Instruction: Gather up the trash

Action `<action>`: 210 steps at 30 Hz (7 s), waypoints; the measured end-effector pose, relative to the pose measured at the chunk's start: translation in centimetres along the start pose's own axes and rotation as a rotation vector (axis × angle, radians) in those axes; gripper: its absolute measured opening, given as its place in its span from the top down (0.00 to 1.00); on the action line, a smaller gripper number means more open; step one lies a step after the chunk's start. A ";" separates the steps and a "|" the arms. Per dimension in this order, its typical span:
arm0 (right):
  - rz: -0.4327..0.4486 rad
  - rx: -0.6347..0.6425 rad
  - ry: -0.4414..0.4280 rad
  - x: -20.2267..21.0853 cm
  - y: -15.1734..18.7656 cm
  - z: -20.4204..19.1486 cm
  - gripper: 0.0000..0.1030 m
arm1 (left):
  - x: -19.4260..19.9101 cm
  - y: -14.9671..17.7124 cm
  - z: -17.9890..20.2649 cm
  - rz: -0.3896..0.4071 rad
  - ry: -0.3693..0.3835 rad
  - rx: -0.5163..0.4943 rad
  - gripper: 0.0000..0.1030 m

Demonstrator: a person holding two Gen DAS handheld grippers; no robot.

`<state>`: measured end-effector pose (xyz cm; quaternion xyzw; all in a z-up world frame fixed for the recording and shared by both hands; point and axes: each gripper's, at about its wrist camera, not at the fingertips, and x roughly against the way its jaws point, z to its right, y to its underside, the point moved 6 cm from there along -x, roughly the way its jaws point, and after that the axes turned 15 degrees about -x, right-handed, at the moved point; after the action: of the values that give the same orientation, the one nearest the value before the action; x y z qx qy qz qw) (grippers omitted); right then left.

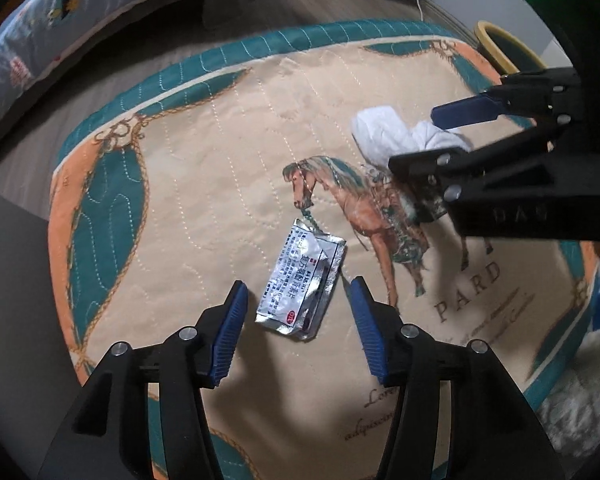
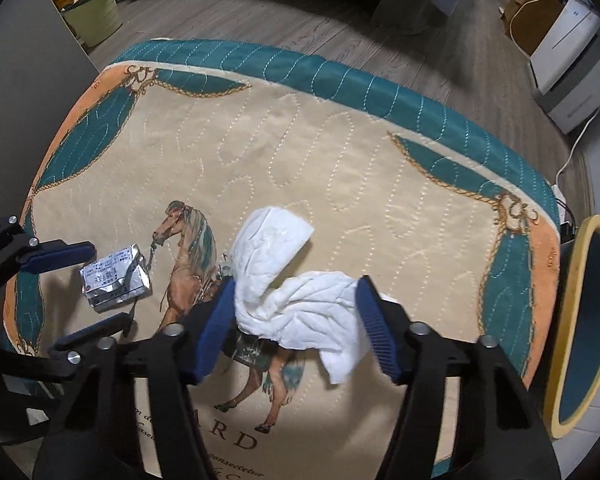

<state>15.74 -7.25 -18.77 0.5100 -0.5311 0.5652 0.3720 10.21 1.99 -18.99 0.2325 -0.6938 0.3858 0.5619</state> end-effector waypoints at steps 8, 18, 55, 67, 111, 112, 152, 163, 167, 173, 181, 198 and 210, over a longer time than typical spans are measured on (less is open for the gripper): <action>-0.014 -0.086 -0.070 1.0 -0.6 0.6 0.78 | 0.0 -0.4 -0.6 0.015 0.017 0.023 0.69; 0.083 -0.217 -0.072 6.8 -1.5 2.6 0.78 | 2.4 -1.3 -0.1 0.070 -0.019 0.039 0.69; 0.372 -0.519 0.012 20.3 3.1 23.6 0.78 | 8.4 -16.9 18.2 0.295 0.030 -0.095 0.69; 0.342 -0.662 -0.038 16.5 3.6 33.7 0.78 | 5.9 -24.2 23.9 0.294 0.033 -0.276 0.69; 0.405 -0.775 0.126 23.1 11.0 35.3 0.06 | 15.3 -21.9 19.7 0.367 -0.032 -0.020 0.05; 0.400 -0.773 0.148 23.3 11.6 35.0 0.06 | 15.7 -21.7 19.5 0.372 -0.040 -0.008 0.05; 0.527 -0.646 0.308 26.0 14.1 32.4 0.06 | 18.8 -19.8 20.4 0.471 -0.123 -0.156 0.05; 0.523 -0.647 0.316 26.1 14.1 32.6 0.06 | 19.1 -19.6 20.5 0.475 -0.117 -0.164 0.05; 0.518 -0.652 0.318 25.9 14.1 32.7 0.06 | 19.1 -19.7 20.4 0.474 -0.118 -0.162 0.05; 0.522 -0.652 0.315 25.8 14.1 32.8 0.06 | 19.0 -19.7 20.5 0.471 -0.114 -0.161 0.05; 0.520 -0.649 0.320 25.7 14.3 32.8 0.06 | 19.0 -19.8 20.5 0.470 -0.116 -0.161 0.05; 0.517 -0.644 0.326 25.7 14.3 32.8 0.06 | 19.0 -19.7 20.5 0.471 -0.113 -0.163 0.05; 0.514 -0.645 0.326 25.7 14.3 32.9 0.06 | 19.5 -19.8 20.5 0.495 -0.096 -0.171 0.05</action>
<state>2.78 -44.91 0.28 0.1233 -0.7244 0.5176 0.4384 7.78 -23.99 3.66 0.0254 -0.7856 0.4398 0.4345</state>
